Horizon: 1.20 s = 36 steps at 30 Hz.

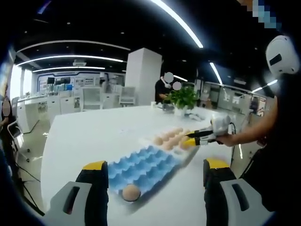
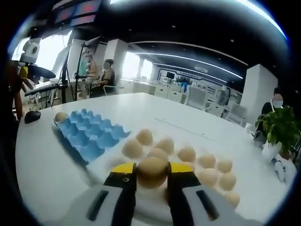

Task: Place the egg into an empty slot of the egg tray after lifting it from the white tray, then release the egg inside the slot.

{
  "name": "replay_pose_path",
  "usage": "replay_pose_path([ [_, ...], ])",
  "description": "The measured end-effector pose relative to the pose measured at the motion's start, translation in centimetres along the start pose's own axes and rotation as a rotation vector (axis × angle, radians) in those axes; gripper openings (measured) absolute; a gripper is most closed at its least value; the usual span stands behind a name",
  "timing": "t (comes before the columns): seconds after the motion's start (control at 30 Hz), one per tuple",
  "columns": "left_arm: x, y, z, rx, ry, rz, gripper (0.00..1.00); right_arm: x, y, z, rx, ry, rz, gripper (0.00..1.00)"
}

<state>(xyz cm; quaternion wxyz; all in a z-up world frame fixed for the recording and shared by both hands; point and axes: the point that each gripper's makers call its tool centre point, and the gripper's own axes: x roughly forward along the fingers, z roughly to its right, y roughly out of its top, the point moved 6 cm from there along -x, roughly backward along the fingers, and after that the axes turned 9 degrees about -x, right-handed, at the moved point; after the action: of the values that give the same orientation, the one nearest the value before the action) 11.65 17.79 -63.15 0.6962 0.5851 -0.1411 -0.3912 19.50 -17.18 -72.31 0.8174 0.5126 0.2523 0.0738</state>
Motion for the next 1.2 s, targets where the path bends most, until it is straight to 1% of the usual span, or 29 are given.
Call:
replay_pose_path([
  [0.23,-0.1,0.0,-0.1,-0.001,0.001,0.002,0.84,0.2,0.7,-0.7,0.001,0.016,0.014,0.25],
  [0.37,-0.2,0.0,-0.1,-0.001,0.001,0.002,0.84,0.3,1.3,-1.4,0.004,0.033,0.026,0.25],
  [0.73,-0.2,-0.1,-0.2,-0.001,-0.005,-0.001,0.83,1.6,3.2,-4.1,-0.006,0.101,0.068,0.25],
  [1.0,-0.5,-0.1,-0.3,-0.001,0.004,0.004,0.84,2.3,4.7,-6.0,-0.014,0.154,0.099,0.25],
  [1.2,-0.5,-0.4,-0.3,-0.002,0.003,-0.001,0.84,3.1,6.2,-8.1,-0.021,0.203,0.133,0.25],
])
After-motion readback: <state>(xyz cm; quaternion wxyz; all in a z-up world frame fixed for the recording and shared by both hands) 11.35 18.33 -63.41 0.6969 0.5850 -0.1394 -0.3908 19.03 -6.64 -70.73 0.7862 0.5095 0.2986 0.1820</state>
